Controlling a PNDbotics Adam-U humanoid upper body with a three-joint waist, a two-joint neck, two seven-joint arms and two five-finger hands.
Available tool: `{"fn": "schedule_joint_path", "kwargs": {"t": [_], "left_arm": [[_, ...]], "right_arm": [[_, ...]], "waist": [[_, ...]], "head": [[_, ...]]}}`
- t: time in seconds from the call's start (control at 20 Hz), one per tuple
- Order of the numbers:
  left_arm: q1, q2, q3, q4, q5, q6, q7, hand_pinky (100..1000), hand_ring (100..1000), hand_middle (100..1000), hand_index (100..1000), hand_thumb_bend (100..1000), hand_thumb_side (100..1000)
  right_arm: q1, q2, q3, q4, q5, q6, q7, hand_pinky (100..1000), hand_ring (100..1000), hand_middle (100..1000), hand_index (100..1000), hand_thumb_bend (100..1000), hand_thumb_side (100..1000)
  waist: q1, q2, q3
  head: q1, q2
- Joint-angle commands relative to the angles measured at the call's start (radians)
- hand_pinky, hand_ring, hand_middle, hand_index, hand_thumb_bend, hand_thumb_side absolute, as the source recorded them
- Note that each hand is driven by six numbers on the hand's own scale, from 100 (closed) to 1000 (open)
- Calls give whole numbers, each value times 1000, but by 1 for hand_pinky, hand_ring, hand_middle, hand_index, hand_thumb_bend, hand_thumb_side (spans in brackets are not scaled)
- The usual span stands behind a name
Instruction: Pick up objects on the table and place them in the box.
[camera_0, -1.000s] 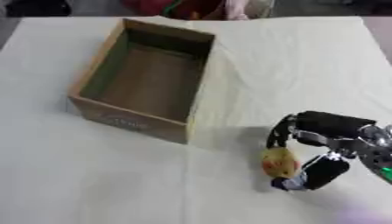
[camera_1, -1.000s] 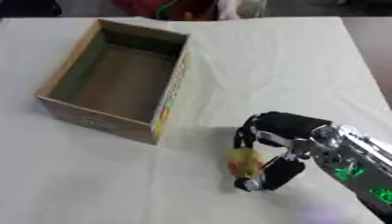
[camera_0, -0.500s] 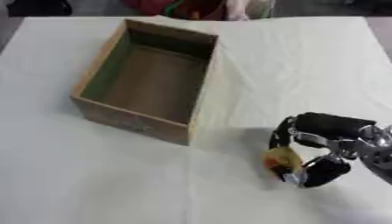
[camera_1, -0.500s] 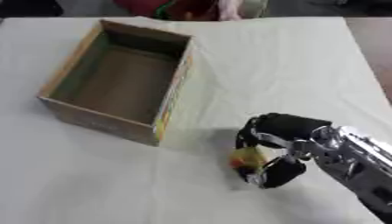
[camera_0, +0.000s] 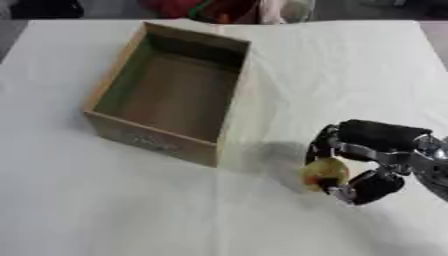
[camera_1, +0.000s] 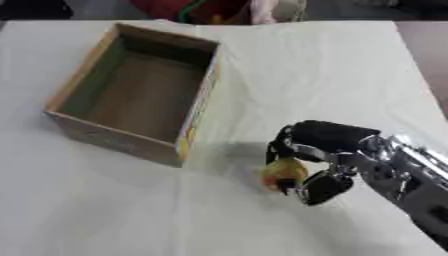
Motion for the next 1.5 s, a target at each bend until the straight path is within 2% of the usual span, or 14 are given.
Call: {"fn": "schedule_joint_path", "kwargs": {"t": [0.05, 0.3, 0.45, 0.65, 0.8, 0.95, 1.15, 1.5], "left_arm": [[-10, 11, -4, -19, 1, 0, -5, 367, 421, 487, 648, 100, 833], [-5, 16, -5, -19, -1, 0, -7, 366, 420, 486, 647, 100, 832], [-2, 18, -5, -19, -1, 2, -6, 366, 420, 486, 646, 100, 832], [-1, 19, -9, -19, 0, 4, -10, 366, 420, 486, 647, 100, 832], [2, 18, -11, -19, 1, 5, -13, 366, 420, 486, 646, 100, 832], [4, 17, -13, -19, 3, 6, -14, 366, 421, 486, 647, 100, 832], [6, 13, -17, -19, 7, 7, -19, 366, 421, 486, 646, 100, 832], [7, 1, -28, -19, 16, 8, -30, 366, 420, 486, 646, 100, 832]], "right_arm": [[-46, -47, -35, -15, -18, -15, -46, 617, 626, 483, 690, 100, 100], [-145, -68, -91, -15, -30, -15, -144, 614, 624, 505, 696, 100, 100], [-203, -63, -121, -15, -61, 10, -182, 613, 622, 496, 691, 100, 100], [-308, -23, -123, -15, -105, 75, -168, 620, 626, 497, 697, 100, 100], [-397, 40, -114, 15, -120, 135, -146, 620, 621, 493, 700, 100, 100], [-481, 115, -98, 96, -119, 163, -142, 618, 617, 488, 699, 100, 100], [-583, 231, -79, 267, -89, 174, -167, 617, 613, 486, 705, 100, 100], [-692, 427, -63, 589, 29, 105, -231, 626, 613, 488, 709, 100, 100]], "waist": [[-3, -22, 0], [-7, -29, 6], [-11, -31, 8], [-14, -35, 9], [-14, -39, 13], [-13, -42, 15], [-11, -44, 21], [-2, -42, 38]], "head": [[3, -10], [-4, -7], [-10, -5], [-20, 6], [-49, 18], [-69, 20], [-84, 16], [-95, 4]]}}
